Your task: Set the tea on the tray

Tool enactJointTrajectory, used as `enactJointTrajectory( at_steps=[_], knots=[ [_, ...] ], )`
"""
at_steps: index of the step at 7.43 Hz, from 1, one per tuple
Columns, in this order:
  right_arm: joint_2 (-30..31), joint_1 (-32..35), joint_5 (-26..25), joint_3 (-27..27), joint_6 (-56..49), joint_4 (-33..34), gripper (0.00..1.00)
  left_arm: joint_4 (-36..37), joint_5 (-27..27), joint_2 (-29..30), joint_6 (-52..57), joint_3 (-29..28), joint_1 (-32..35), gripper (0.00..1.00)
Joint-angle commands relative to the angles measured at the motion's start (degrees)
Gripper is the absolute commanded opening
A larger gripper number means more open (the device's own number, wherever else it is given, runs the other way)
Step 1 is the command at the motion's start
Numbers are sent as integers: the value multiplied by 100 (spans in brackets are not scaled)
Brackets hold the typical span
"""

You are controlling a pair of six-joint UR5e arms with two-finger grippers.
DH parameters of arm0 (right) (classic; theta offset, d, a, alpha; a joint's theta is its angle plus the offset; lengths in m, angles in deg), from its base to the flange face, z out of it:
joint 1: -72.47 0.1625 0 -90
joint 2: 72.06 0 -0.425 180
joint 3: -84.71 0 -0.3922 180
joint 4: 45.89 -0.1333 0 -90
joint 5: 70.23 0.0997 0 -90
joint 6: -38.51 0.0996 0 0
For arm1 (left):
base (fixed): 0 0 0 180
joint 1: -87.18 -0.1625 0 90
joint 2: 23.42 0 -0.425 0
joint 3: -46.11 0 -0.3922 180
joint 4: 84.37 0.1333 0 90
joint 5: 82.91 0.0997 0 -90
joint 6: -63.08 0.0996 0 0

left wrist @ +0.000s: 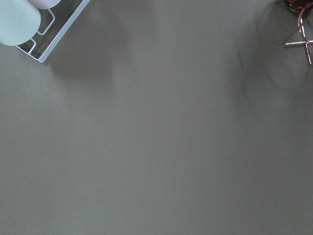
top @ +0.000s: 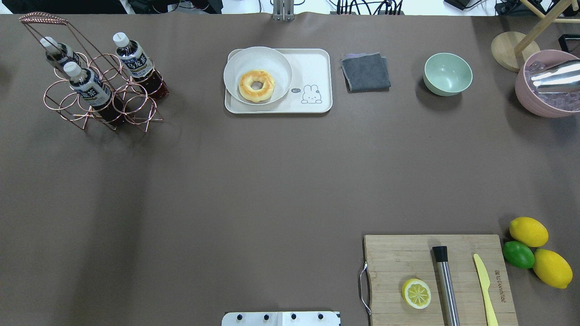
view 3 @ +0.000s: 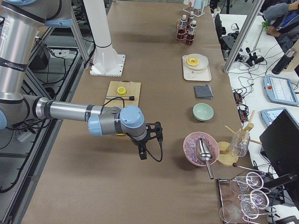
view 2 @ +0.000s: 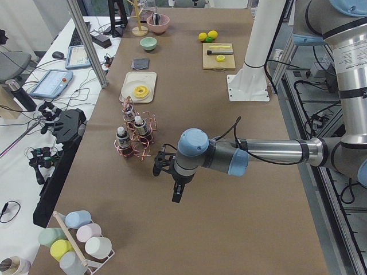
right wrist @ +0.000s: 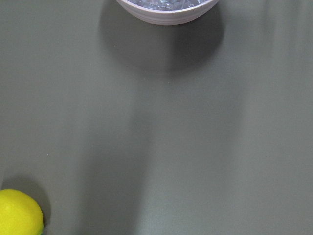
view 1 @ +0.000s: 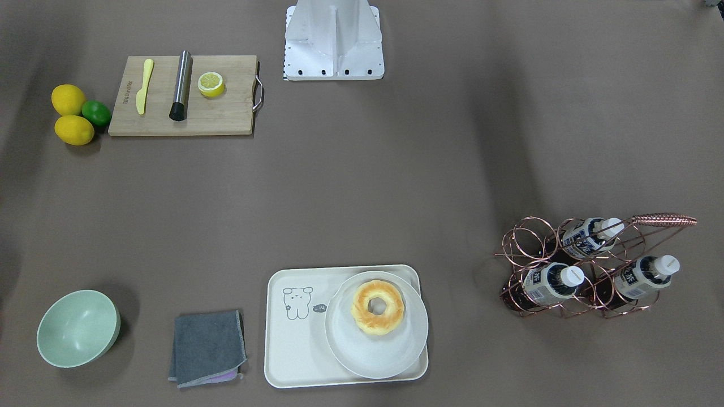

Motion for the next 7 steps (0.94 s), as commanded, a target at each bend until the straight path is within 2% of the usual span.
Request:
enactJointTrajectory(
  at_steps=[1, 5, 7],
  knots=[
    [10, 2, 1, 34, 9, -9, 100, 3, 46, 5, -52, 52, 8, 97],
    [10, 2, 27, 35, 35, -18, 100, -146, 37, -82, -237, 141, -27, 97],
    [10, 2, 115, 35, 53, -18, 100, -479, 28, -398, -359, 308, -36, 97]
  ],
)
